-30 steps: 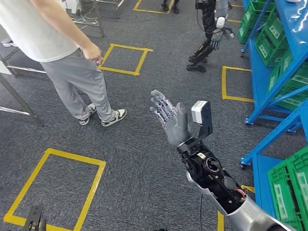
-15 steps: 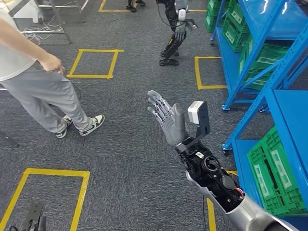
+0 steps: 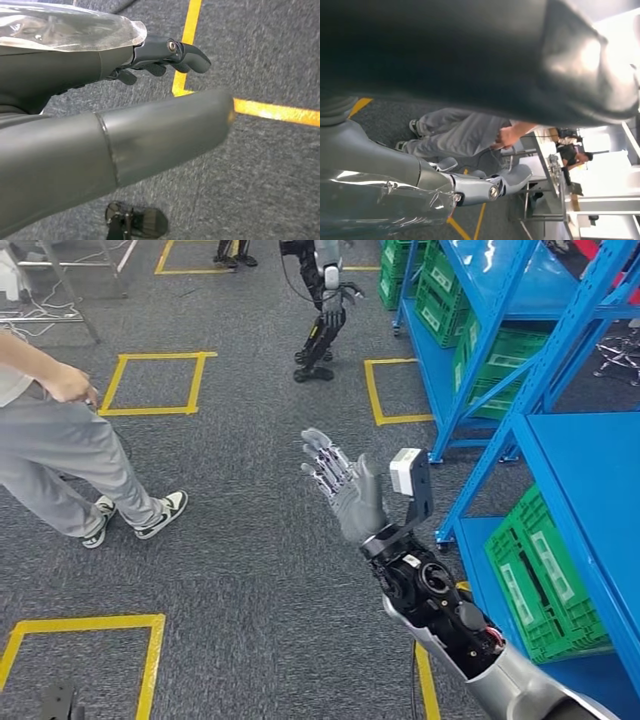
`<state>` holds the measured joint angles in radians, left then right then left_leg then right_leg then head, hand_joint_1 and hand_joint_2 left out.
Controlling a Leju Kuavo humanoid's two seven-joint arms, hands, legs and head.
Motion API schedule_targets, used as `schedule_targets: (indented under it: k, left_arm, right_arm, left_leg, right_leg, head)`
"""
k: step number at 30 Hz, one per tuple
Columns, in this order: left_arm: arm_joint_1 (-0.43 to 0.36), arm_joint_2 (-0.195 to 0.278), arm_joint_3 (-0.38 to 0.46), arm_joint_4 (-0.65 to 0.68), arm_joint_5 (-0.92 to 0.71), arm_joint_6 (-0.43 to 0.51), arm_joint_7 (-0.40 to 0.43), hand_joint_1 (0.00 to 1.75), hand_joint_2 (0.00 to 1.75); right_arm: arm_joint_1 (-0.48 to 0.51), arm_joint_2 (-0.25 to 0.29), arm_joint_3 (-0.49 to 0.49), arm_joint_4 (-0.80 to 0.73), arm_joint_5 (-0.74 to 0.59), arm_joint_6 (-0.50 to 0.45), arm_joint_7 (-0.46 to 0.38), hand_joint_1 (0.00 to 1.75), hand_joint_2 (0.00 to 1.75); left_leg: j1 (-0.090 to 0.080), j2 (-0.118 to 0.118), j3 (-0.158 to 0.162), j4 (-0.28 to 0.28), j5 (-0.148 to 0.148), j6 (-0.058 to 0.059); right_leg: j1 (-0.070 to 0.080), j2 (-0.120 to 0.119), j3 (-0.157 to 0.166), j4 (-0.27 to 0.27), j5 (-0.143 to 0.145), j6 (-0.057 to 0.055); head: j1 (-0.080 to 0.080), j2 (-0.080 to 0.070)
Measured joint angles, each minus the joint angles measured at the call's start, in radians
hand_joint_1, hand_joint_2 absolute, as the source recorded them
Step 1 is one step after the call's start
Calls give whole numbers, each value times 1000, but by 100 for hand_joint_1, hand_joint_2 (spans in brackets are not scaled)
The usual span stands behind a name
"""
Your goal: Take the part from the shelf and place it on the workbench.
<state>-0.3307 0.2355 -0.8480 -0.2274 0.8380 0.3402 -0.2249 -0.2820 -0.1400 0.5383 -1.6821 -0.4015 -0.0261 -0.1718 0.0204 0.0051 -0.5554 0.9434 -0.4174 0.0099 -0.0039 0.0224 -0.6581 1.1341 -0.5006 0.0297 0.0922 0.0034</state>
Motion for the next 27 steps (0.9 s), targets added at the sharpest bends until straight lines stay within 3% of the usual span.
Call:
schedule_targets:
  k: [2,3,4,6,8,9,11,12,14,16,17,18,19,20,22,23,25,27]
  left_arm:
    - [11,-1,3,0,7,-1,0,0,0]
    - [14,-1,3,0,8,-1,0,0,0]
    - [15,-2,4,0,8,-1,0,0,0]
    - [16,-3,4,0,8,-1,0,0,0]
    - [17,-4,5,0,8,-1,0,0,0]
    - [18,-4,6,0,7,-1,0,0,0]
    - [18,-4,7,0,5,-1,0,0,0]
    - [18,-5,8,0,5,-1,0,0,0]
    - [17,-5,10,0,4,-2,0,0,0]
    - [18,-5,12,0,2,-2,0,0,0]
    - [20,-6,12,0,1,0,-1,0,0]
    - [21,-7,12,0,-2,5,-2,0,0]
    - [22,-8,13,0,-5,13,-6,0,0]
    - [21,-9,13,0,-10,23,-12,0,0]
    - [16,-9,13,0,-17,41,-22,0,0]
    - [13,-9,13,0,-20,47,-25,0,0]
    - [9,-10,13,0,-22,51,-27,0,0]
    - [6,-15,13,0,-23,53,-28,0,0]
  right_arm:
    - [-2,0,4,6,-4,0,0,0,0]
    - [-2,0,6,9,-4,0,0,0,0]
    - [-2,0,8,12,-4,0,0,0,0]
    - [-5,0,9,15,-5,0,0,0,0]
    - [-10,0,11,18,-6,0,-1,0,0]
    - [-12,0,11,20,-7,0,-1,0,0]
    - [-13,0,13,23,-10,-1,-3,0,0]
    - [-13,0,14,24,-12,-1,-4,0,0]
    - [-17,0,14,26,-17,-4,-8,0,0]
    - [-18,0,15,28,-22,-9,-11,0,0]
    - [-16,0,15,30,-24,-13,-12,0,0]
    - [-14,0,16,31,-26,-18,-12,0,0]
    - [-12,0,16,33,-27,-25,-12,0,0]
    - [-10,0,16,33,-29,-31,-11,0,0]
    - [-10,0,16,32,-29,-43,-11,0,0]
    - [-10,0,16,32,-29,-46,-10,0,0]
    - [-8,0,16,31,-29,-48,-10,0,0]
    - [-7,-1,17,30,-29,-49,-10,0,0]
  left_leg:
    - [-2,17,1,1,-2,1]
    - [-2,25,2,1,-3,1]
    - [-2,32,4,1,-5,-1]
    - [-2,43,12,1,-11,-7]
    - [-8,56,16,3,-16,-15]
    - [-11,63,17,3,-17,-20]
    - [-13,81,18,2,-19,-28]
    - [-11,79,18,8,-26,-33]
    - [-7,47,-11,77,-70,-41]
    - [-5,10,-81,220,-135,-44]
    - [-5,4,-114,281,-154,-45]
    - [-5,2,-134,313,-154,-44]
    - [-5,1,-133,300,-133,-43]
    - [-5,-2,-112,247,-96,-40]
    - [-5,-28,-44,94,-23,-31]
    - [-5,-39,-20,40,-4,-28]
    - [-9,-45,-5,6,-1,-24]
    - [-8,-28,-2,1,2,-17]
  right_leg:
    - [-5,-13,-59,126,-45,7]
    - [-6,-16,-66,140,-41,8]
    - [-7,-19,-51,108,-16,8]
    - [-4,-46,25,-42,53,1]
    - [5,-78,84,-157,87,-12]
    - [9,-84,93,-175,86,-19]
    - [10,-65,96,-179,89,-32]
    - [9,-56,97,-183,92,-38]
    - [5,-38,101,-190,98,-49]
    - [5,-20,99,-191,99,-55]
    - [6,-10,98,-191,99,-56]
    - [6,1,98,-190,99,-57]
    - [7,13,98,-190,100,-57]
    - [7,24,99,-189,100,-57]
    - [8,44,98,-186,99,-54]
    - [8,52,96,-184,99,-50]
    - [7,65,90,-183,100,-39]
    - [5,71,85,-181,99,-27]
  head:
    - [3,0]
    - [4,0]
    - [5,0]
    - [10,0]
    - [12,0]
    - [9,0]
    - [4,0]
    - [1,0]
    - [-6,0]
    - [-12,0]
    - [-14,0]
    - [-14,0]
    - [-14,0]
    - [-14,0]
    - [-15,0]
    - [-15,0]
    - [-15,0]
    - [-14,0]
